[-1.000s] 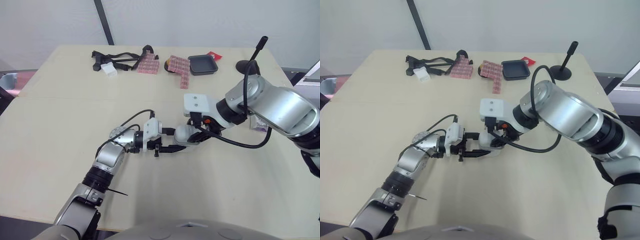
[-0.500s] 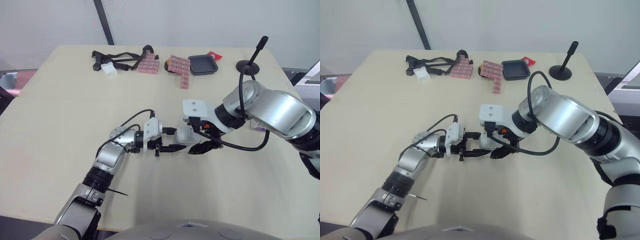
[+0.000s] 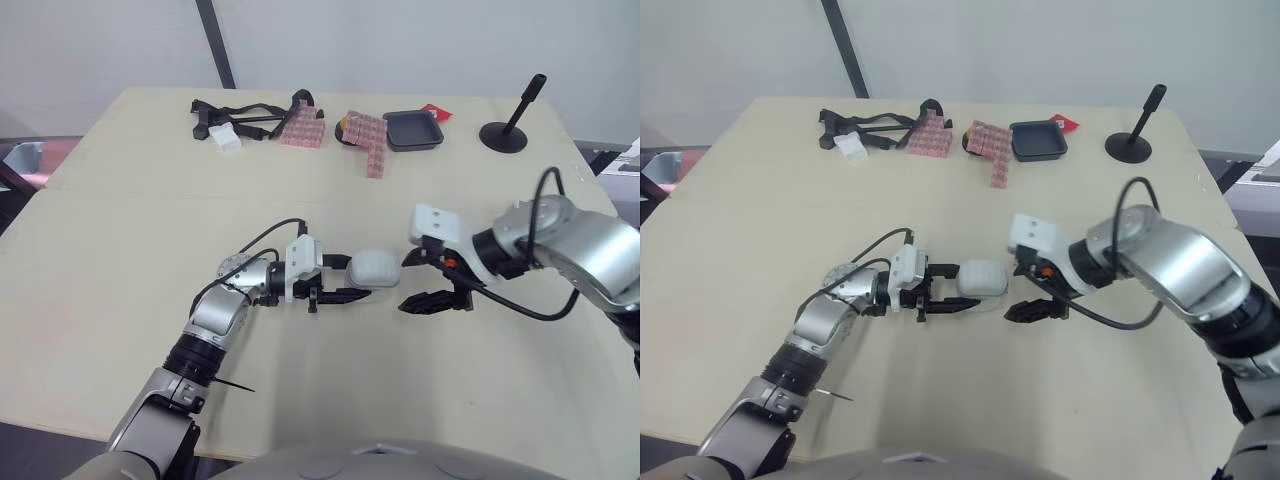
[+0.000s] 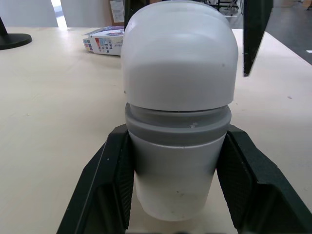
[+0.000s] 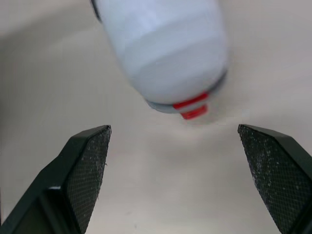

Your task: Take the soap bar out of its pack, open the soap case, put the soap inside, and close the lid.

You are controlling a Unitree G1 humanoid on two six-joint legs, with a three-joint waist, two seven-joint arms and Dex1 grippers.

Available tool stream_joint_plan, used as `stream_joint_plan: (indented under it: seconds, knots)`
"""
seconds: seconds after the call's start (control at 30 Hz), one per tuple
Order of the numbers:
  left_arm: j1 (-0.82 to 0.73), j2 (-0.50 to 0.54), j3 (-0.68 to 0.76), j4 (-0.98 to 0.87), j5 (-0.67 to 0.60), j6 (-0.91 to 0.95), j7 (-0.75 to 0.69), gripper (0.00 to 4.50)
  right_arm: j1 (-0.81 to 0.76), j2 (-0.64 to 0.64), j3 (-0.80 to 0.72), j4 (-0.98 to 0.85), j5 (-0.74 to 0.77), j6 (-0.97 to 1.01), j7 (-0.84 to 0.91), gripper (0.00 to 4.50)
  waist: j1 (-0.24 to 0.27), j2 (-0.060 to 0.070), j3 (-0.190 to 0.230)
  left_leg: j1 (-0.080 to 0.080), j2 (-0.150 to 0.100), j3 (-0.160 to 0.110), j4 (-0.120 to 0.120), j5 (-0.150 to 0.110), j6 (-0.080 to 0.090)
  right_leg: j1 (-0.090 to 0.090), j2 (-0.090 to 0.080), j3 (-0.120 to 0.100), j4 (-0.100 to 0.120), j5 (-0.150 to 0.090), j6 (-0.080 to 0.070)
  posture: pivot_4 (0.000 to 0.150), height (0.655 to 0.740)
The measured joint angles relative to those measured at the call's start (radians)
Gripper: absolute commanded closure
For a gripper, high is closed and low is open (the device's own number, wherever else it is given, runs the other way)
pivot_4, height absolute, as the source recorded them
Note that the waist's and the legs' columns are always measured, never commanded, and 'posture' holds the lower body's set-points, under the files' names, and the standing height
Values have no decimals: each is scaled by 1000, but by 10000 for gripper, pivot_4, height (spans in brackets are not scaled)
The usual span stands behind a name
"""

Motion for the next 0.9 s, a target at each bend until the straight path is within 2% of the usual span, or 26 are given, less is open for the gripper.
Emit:
stream_joint_plan:
  seconds: [0.1,0.23,0.43,0.57,0.73,0.9]
  knots:
    - [3,5,1,1,-4,-8,-7,26255,188,39,-164,26,1,-133,-37,279,0,0,0,0,0,0,0,0,0,0,0,0,-1,0,0,1500,7400]
    - [7,12,5,5,-9,-21,-12,26255,415,138,-302,63,-1,-353,-50,279,-3,0,0,-1,0,1,0,0,1,-1,0,0,0,0,0,1500,7400]
    - [8,17,7,8,-14,-24,-12,26255,671,272,-388,127,-37,-722,-26,279,-11,-1,-1,-1,0,1,0,-3,7,-2,-1,-1,0,0,-1,1500,7400]
    - [7,25,12,8,-14,-22,-11,26255,740,353,-395,192,-64,-886,-35,279,-31,0,-1,-1,0,1,1,-3,9,-2,-2,0,0,-1,-1,1500,7400]
    - [7,24,12,8,-14,-21,-9,26255,783,372,-410,279,-113,-1039,-41,14806,-34,0,-1,-1,0,1,1,-3,10,-2,-3,-1,0,-3,-4,1500,7400]
    - [7,24,12,7,-14,-20,-4,26255,798,393,-412,346,-137,-1145,-48,32479,-36,0,-1,-1,0,1,1,-3,10,-2,-3,-1,0,-2,-4,1500,7400]
